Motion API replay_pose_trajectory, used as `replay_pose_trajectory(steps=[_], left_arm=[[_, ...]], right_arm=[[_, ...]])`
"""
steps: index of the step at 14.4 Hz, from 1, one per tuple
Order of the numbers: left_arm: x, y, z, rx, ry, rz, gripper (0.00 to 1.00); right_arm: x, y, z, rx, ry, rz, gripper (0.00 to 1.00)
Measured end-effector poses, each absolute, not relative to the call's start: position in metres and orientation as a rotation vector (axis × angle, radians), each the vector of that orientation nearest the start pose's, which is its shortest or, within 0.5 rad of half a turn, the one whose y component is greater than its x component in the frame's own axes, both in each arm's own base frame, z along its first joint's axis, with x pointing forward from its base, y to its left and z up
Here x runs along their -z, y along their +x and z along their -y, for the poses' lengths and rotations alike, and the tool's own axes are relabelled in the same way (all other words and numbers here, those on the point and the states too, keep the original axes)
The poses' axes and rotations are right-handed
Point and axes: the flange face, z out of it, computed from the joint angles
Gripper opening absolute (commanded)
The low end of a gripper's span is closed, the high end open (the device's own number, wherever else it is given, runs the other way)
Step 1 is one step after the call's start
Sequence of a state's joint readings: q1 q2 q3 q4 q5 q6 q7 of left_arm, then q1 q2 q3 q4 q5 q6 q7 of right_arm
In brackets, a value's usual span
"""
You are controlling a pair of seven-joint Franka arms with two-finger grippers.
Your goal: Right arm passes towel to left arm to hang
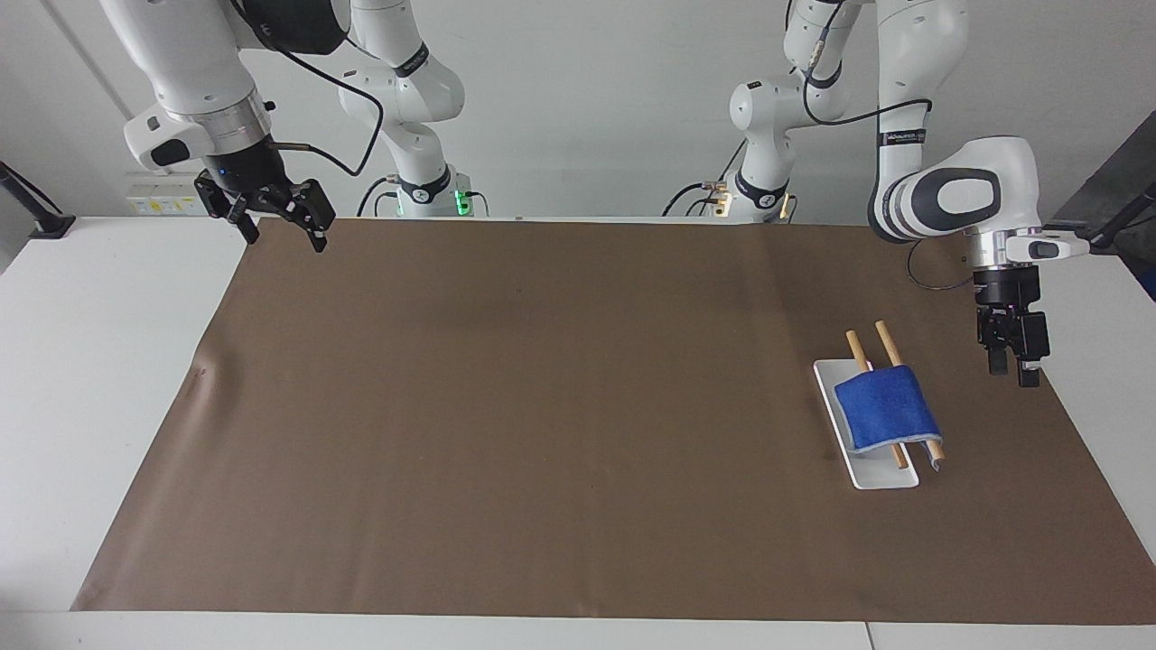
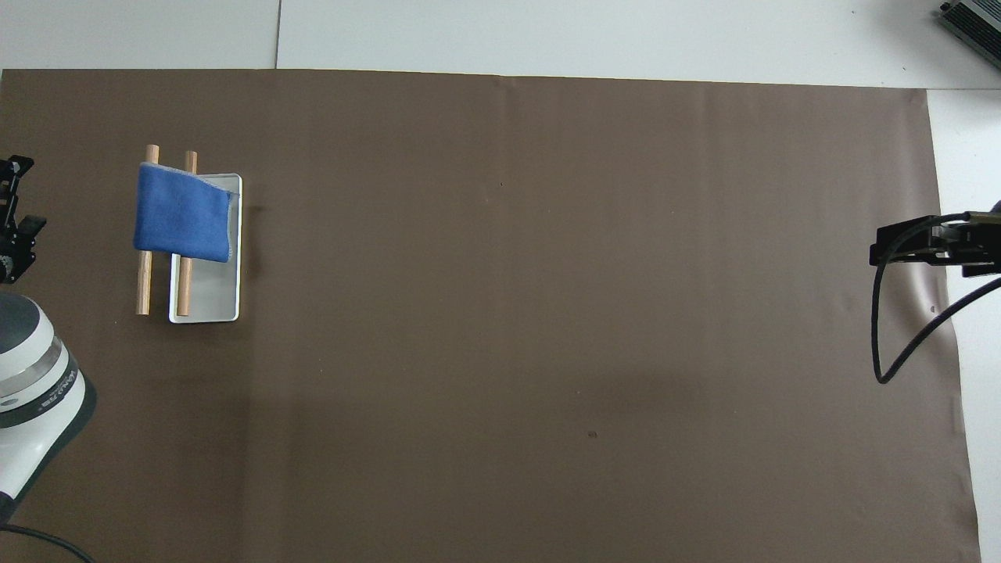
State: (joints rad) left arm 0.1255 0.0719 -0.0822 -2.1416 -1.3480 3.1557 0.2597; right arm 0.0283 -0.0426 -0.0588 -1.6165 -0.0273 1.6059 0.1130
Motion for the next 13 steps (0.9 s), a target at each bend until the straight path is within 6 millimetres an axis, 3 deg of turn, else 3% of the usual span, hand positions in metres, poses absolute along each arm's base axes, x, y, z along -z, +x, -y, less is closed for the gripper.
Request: replay_pose_trajectory(steps=[2,7,10,13], left_arm=[[-0.444,0.571,-0.084,1.485,-2.869,1.512,1.00],[-0.476,0.612,-0.008,1.560,-3.063,1.041,1.00],[-0.487,0.622,0.035,1.543,-3.171,0.815,1.00],[-0.492,0.624,0.064,1.507,-3.245,0.649,1.00]], right_arm=[[-0.629,0.544,0.020,0.052,-3.157,-0.226,1.00],[-0.629,0.544,0.020,0.051,-3.155,-0.226,1.00],[-0.628,0.544,0.020,0.049,-3.155,-0.226,1.00],[-0.627,0.543,0.019,0.029,-3.145,-0.225,1.00]])
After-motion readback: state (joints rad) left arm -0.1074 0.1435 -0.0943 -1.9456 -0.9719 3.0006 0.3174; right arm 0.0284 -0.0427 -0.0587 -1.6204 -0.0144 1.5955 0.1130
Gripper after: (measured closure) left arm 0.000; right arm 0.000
